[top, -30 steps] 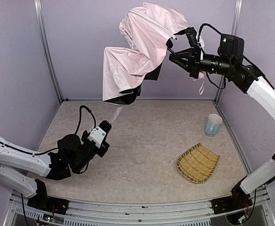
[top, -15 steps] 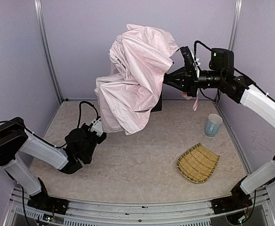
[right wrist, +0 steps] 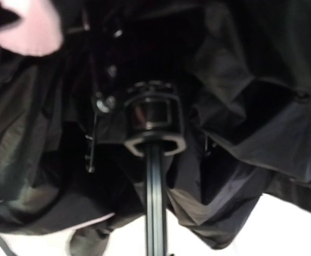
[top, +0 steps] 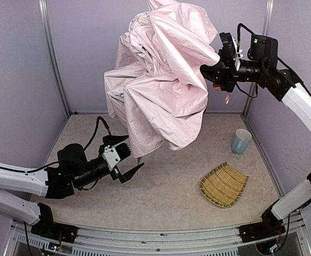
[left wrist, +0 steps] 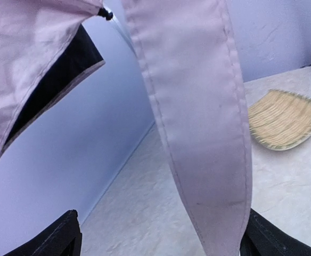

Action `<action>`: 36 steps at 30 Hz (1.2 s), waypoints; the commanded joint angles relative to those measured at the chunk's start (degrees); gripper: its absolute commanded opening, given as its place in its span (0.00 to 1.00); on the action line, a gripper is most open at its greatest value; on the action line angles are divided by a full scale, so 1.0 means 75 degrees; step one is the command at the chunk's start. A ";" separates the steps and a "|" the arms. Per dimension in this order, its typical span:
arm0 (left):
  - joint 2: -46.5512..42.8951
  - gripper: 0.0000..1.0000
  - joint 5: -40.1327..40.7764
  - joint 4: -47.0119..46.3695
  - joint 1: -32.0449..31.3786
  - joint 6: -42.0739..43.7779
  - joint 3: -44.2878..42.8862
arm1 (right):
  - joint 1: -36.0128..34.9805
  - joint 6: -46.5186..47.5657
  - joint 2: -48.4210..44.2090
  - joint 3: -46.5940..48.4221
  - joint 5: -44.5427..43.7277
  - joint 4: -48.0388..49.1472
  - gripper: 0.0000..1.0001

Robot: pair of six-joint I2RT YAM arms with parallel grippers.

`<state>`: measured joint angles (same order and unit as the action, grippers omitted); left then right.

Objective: Put away the umbrella

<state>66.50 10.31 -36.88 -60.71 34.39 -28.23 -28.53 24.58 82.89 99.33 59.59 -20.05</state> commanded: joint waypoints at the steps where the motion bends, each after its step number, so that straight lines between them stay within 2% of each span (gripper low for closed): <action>1: -0.0909 0.99 -0.3265 0.1537 0.0485 -0.1022 0.0057 | 0.0077 0.1148 0.0326 0.0902 0.0519 -0.1357 0.00; 3: -0.1221 0.99 -0.4463 0.1462 0.0813 -0.1290 0.0168 | 0.0078 0.1349 0.0395 0.1155 0.0555 -0.1672 0.00; 6: -0.1421 0.99 -0.5279 0.1270 0.1127 -0.1484 0.0273 | 0.0078 0.1408 0.0430 0.1348 0.0577 -0.1723 0.00; 9: -0.1137 0.99 -0.5421 0.0892 0.1180 -0.1649 0.0216 | 0.0078 0.1419 0.0540 0.1594 0.0729 -0.1786 0.00; 15: -0.0335 0.99 -0.6398 0.0711 0.1262 -0.1919 -0.0280 | 0.0078 0.1446 0.0813 0.2143 0.0821 -0.1899 0.00; 21: 0.0567 0.99 -0.5870 -0.0942 0.1272 -0.2858 -0.0514 | 0.0078 0.1452 0.1068 0.2539 0.0948 -0.1986 0.00; 30: 0.2132 0.96 -0.7048 -0.2156 0.1262 -0.3735 -0.1320 | 0.0075 0.1342 0.1252 0.2699 0.0956 -0.1830 0.00; 32: 0.2335 0.81 -0.7334 -0.2306 0.1240 -0.3848 -0.1411 | 0.0078 0.1270 0.1269 0.2699 0.0978 -0.1797 0.00; 33: 0.2395 0.63 -0.7429 -0.2275 0.1239 -0.3872 -0.1448 | 0.0078 0.1249 0.1266 0.2702 0.0967 -0.1793 0.00; 35: 0.2378 0.15 -0.7532 -0.2197 0.1248 -0.3873 -0.1358 | 0.0078 0.1289 0.1225 0.2689 0.0924 -0.1852 0.00; 36: 0.2295 0.00 -0.7510 -0.2205 0.1259 -0.3855 -0.1231 | 0.0078 0.1334 0.1193 0.2684 0.0874 -0.1911 0.00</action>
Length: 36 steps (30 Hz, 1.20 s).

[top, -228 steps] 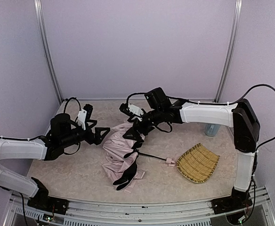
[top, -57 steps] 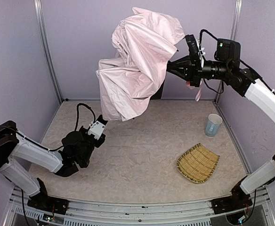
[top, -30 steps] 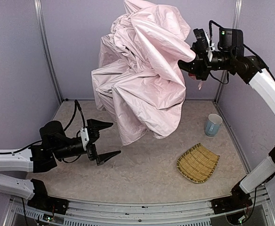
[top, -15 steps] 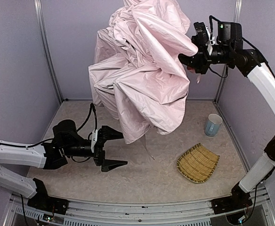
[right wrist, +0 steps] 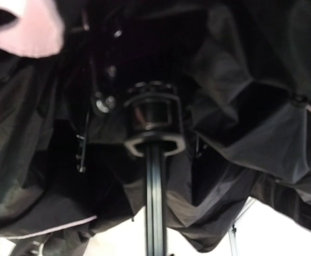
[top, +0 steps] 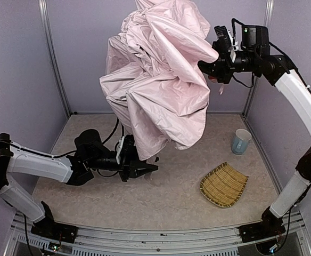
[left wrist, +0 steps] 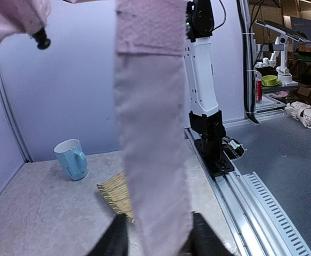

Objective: Put away the umbrella

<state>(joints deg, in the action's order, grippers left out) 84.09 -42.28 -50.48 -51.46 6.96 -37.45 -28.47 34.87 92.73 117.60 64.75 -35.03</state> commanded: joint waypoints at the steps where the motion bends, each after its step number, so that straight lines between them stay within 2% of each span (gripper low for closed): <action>1: -0.0176 0.00 -0.0426 -0.0397 0.0035 -0.0179 0.0159 | 0.0069 -0.0004 -0.0175 0.0221 0.0102 0.0058 0.00; 5: -0.0972 0.00 0.0352 0.0017 0.0120 0.0123 0.0782 | 0.0068 -0.0189 -0.0421 -0.0094 -0.0676 0.0238 0.00; 8: -0.1498 0.00 0.1709 0.1121 0.0132 0.0993 0.1111 | 0.0092 -0.0499 -0.0636 -0.0383 -0.1285 0.0475 0.00; 10: -0.1616 0.00 0.2794 0.1513 0.0281 0.1454 0.1318 | 0.0056 -0.0697 -0.0683 -0.0402 -0.1424 0.0347 0.00; 13: -0.1312 0.00 0.3494 0.1723 0.0929 0.1855 0.1239 | -0.0425 -0.0426 -0.0938 -0.0980 -0.1751 0.0141 0.00; 18: -0.0141 0.00 0.3661 0.1108 0.2206 0.2301 0.0528 | -0.1532 0.0712 -0.1314 -0.2564 -0.2051 -0.0023 0.00; 23: 0.1060 0.00 0.3602 0.0735 0.2920 0.2911 -0.0504 | -0.2542 0.0585 -0.1393 -0.3688 -0.2471 0.0151 0.00; 28: 0.1948 0.00 0.3498 0.0979 0.3097 0.3367 -0.1576 | -0.3431 0.0382 -0.1338 -0.5174 -0.3382 0.0638 0.00; 36: 0.2610 0.00 0.3504 0.0507 0.3199 0.3762 -0.2117 | -0.3611 -0.0624 -0.0528 -0.7234 -0.3798 0.2160 0.00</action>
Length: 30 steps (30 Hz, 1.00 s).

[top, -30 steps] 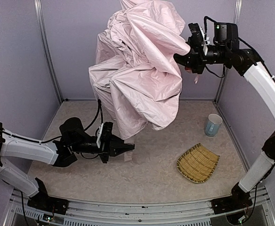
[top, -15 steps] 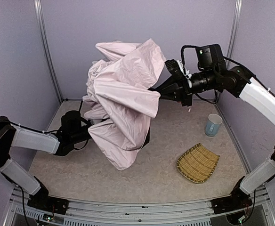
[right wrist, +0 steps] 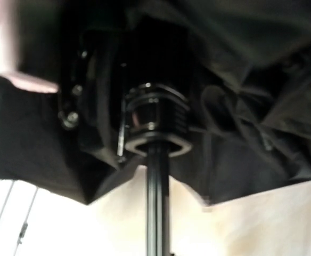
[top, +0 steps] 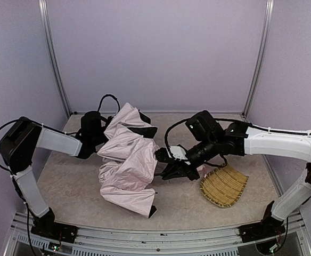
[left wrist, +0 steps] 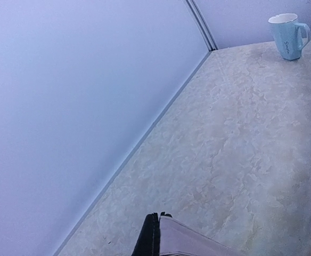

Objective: Put away the umbrella

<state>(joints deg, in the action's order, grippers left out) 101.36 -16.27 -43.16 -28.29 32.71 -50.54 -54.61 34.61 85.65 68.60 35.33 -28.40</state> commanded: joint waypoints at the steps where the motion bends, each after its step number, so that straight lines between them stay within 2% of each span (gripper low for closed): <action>1: 0.0380 0.00 0.0027 -0.0574 0.0101 0.0335 -0.0384 | -0.0143 -0.0688 0.0623 -0.0885 0.0137 0.1548 0.00; 8: 0.0782 0.00 0.0182 -0.0473 -0.0086 0.0614 -0.0576 | -0.0156 -0.1061 0.1951 -0.1403 0.0050 0.2409 0.00; 14: 0.1410 0.01 0.1456 -0.1248 -0.0179 0.0724 -0.0704 | -0.0157 -0.1066 0.2382 -0.1566 0.0138 0.2673 0.00; 18: 0.1838 0.08 0.1989 -0.1276 -0.0154 0.0505 -0.1218 | -0.0148 -0.1220 0.2791 -0.1690 0.0292 0.2946 0.00; 19: 0.1953 0.17 0.2157 -0.1164 -0.0145 0.0472 -0.1388 | -0.0151 -0.1256 0.2855 -0.1699 0.0296 0.2970 0.00; 20: 0.2080 0.36 0.2430 -0.1059 -0.0142 0.0376 -0.1573 | -0.0152 -0.1268 0.2899 -0.1700 0.0287 0.2999 0.00; 21: 0.2200 0.61 0.2775 -0.0954 -0.0125 0.0253 -0.1763 | -0.0142 -0.1283 0.2943 -0.1697 0.0291 0.3018 0.00; 22: 0.2316 0.79 0.3310 -0.0802 -0.0094 0.0109 -0.1989 | -0.0102 -0.1301 0.2979 -0.1703 0.0312 0.3038 0.00; 23: 0.2417 0.89 0.3780 -0.0569 -0.0032 -0.0080 -0.2263 | -0.0069 -0.1329 0.3012 -0.1692 0.0344 0.3043 0.00; 25: 0.2532 0.98 0.4621 0.0229 0.0154 -0.0531 -0.2958 | 0.0043 -0.1455 0.3051 -0.1699 0.0424 0.3078 0.00; 28: 0.2221 0.99 0.5779 0.1269 0.0444 -0.1184 -0.3351 | 0.0182 -0.1538 0.3047 -0.1728 0.0395 0.3126 0.00; 30: 0.1594 0.99 0.6296 0.1532 0.0461 -0.1495 -0.2962 | 0.0208 -0.1497 0.3047 -0.1750 0.0268 0.3174 0.00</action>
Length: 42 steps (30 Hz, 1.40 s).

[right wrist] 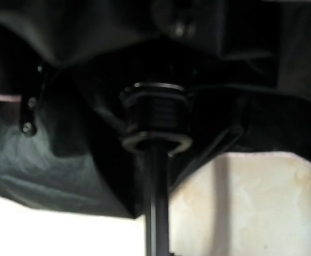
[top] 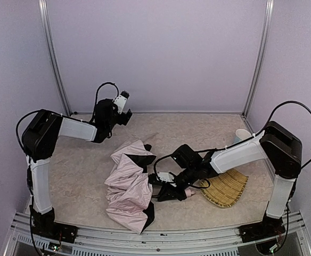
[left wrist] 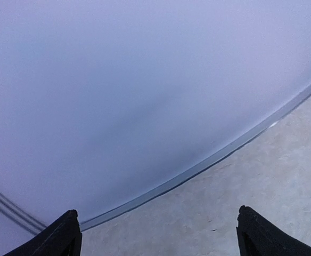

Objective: Put away the umbrella

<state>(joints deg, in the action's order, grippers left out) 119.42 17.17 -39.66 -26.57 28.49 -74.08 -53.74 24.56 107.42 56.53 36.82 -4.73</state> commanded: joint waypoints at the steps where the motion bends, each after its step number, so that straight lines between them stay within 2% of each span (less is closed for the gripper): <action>1: -0.1260 0.99 0.1892 0.1413 0.0205 -0.1315 0.0499 | 0.0096 -0.0141 0.0164 -0.0131 -0.0018 0.0046 0.00; 3: -0.2185 0.99 0.1695 0.2479 0.0107 -0.2228 0.1043 | 0.0113 -0.0128 0.0249 -0.0048 -0.0184 0.0059 0.00; 6: -0.3476 0.99 0.0999 0.4187 -0.0242 -0.3829 0.1844 | 0.0110 -0.0150 0.0403 0.0160 -0.0390 0.0009 0.21; 8: -0.4268 0.99 0.0671 0.4424 -0.0698 -0.4420 0.2698 | 0.0114 -0.0221 0.0405 0.0282 -0.0537 0.0004 0.39; 10: -0.4905 0.99 0.0648 0.4578 -0.1325 -0.4879 0.3507 | 0.0119 -0.0300 0.0332 0.0394 -0.0792 0.0026 0.49; 15: -0.5923 0.99 0.0826 0.5578 -0.2856 -0.6350 0.4276 | 0.0104 -0.0550 -0.0327 0.0464 -0.1388 0.0140 0.62; 16: -0.6082 0.99 0.0882 0.5778 -0.3088 -0.6536 0.4382 | 0.0089 -0.0625 -0.0446 0.0412 -0.1416 0.0190 0.75; 17: -0.6230 0.99 0.0993 0.5962 -0.3294 -0.6753 0.4493 | 0.0097 -0.0709 -0.0698 0.0350 -0.1466 0.0232 0.93; 18: -0.6398 0.99 0.1115 0.6198 -0.3463 -0.6938 0.4579 | 0.0098 -0.0797 -0.0861 0.0286 -0.1514 0.0260 0.99; 24: -0.7444 0.99 0.1939 0.7127 -0.3781 -0.7513 0.4892 | 0.0099 -0.1642 -0.1768 -0.0112 -0.1960 0.0101 1.00; 28: -0.8003 0.99 0.2115 0.7546 -0.3792 -0.7845 0.4851 | 0.0117 -0.3341 -0.2311 -0.0026 -0.3612 -0.0714 0.97; 30: -0.8247 0.99 0.2052 0.7930 -0.3814 -0.8352 0.4894 | 0.0117 -0.4486 -0.2571 0.0007 -0.4328 -0.1446 0.92; 32: -0.8534 0.97 0.1748 0.8417 -0.3896 -0.9079 0.5062 | 0.0096 -0.5590 -0.2930 -0.0228 -0.4891 -0.2055 0.82; 36: -0.8953 0.85 0.1073 0.8535 -0.4069 -1.0178 0.5766 | 0.0019 -0.7180 -0.3481 -0.1099 -0.5238 -0.2519 0.70; 39: -0.9038 0.80 0.0743 0.8322 -0.4191 -1.0584 0.6260 | -0.0140 -0.7547 -0.3639 -0.1535 -0.4868 -0.2014 0.58; 42: -0.8881 0.77 0.0504 0.8009 -0.4221 -1.0669 0.6597 | -0.0190 -0.7518 -0.3194 -0.1653 -0.4250 -0.1375 0.52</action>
<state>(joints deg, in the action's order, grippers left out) 52.07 24.77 21.28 -57.58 -47.00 -27.09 -54.06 -25.98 81.14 45.34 2.09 -18.74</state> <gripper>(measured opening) 0.780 0.557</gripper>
